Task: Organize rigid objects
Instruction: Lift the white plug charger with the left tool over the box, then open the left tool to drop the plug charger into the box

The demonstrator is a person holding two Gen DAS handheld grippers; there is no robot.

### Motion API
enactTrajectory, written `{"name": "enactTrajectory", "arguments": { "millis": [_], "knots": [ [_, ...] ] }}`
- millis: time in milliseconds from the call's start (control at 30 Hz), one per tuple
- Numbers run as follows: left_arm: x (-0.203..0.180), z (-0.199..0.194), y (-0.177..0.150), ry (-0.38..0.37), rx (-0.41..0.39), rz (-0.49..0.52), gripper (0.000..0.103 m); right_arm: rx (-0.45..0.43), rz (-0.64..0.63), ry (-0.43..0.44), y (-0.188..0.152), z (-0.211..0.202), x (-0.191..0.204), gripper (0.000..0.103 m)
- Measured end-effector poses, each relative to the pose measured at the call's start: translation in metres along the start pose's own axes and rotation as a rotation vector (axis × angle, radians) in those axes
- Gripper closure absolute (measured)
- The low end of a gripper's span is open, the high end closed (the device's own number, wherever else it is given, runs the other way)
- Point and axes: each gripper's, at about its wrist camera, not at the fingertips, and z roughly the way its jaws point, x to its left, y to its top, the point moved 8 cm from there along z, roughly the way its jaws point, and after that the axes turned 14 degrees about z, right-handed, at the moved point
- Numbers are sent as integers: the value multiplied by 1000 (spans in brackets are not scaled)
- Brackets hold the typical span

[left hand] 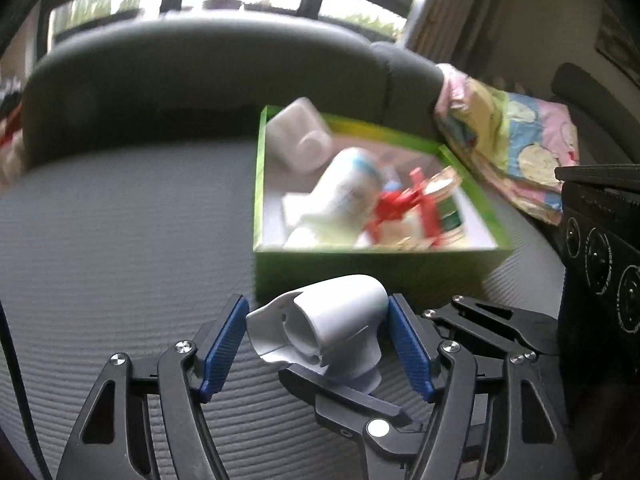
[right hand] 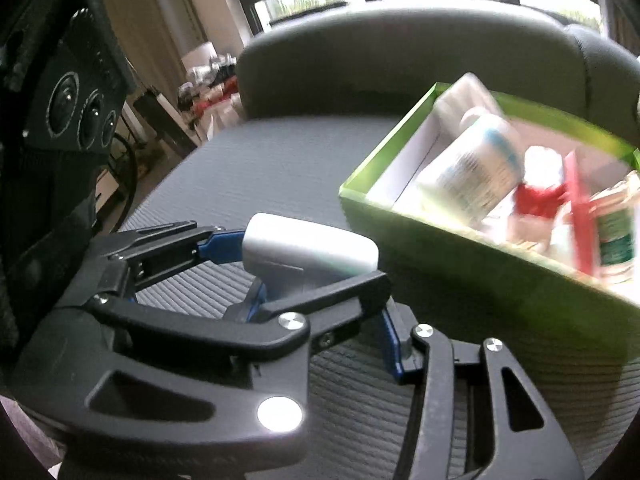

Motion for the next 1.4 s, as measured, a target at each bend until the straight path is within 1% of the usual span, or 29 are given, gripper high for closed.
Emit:
{"name": "enactTrajectory", "arguments": {
  "millis": [100,267,433,567,667,800,967,1100,1133,1167,1200,1233,1267,1333,1367,1400],
  "knots": [
    [-16,-13,28,-3,-32,34,32,-44,-10,-6,17,-27,-3,53],
    [-40,-22,80,-17,-81,84,32,-110,-17,-17,57,-72,-15,53],
    [-56,-6,129,-48,-96,96,32,-143,-11,-40,96,-98,-38,53],
    [-61,11,150,-67,-98,91,32,-140,-3,-55,117,-100,-62,53],
    [-61,31,155,-76,-83,79,32,-124,11,-63,124,-93,-78,53],
    [-59,60,153,-75,-54,65,32,-97,27,-75,127,-73,-98,53],
    [-55,96,146,-74,-8,29,31,-51,56,-109,126,-46,-126,52],
    [-57,113,139,-65,19,18,31,-21,96,-136,119,-36,-143,50],
    [-57,114,137,-53,21,20,31,-15,105,-141,116,-35,-147,50],
    [-56,113,135,-35,25,20,31,-13,113,-146,114,-35,-150,45],
    [-55,111,133,-18,29,20,31,-14,122,-155,114,-36,-153,38],
    [-54,108,132,3,30,22,31,-18,133,-169,113,-39,-156,35],
    [-53,105,132,26,31,29,31,-26,139,-181,113,-41,-158,32],
    [-48,94,131,104,30,54,31,-48,131,-200,112,-49,-159,32],
    [-46,89,131,136,27,67,30,-57,127,-213,112,-53,-159,28],
    [-44,82,130,175,23,85,22,-68,125,-236,111,-59,-159,22]
  ]
}}
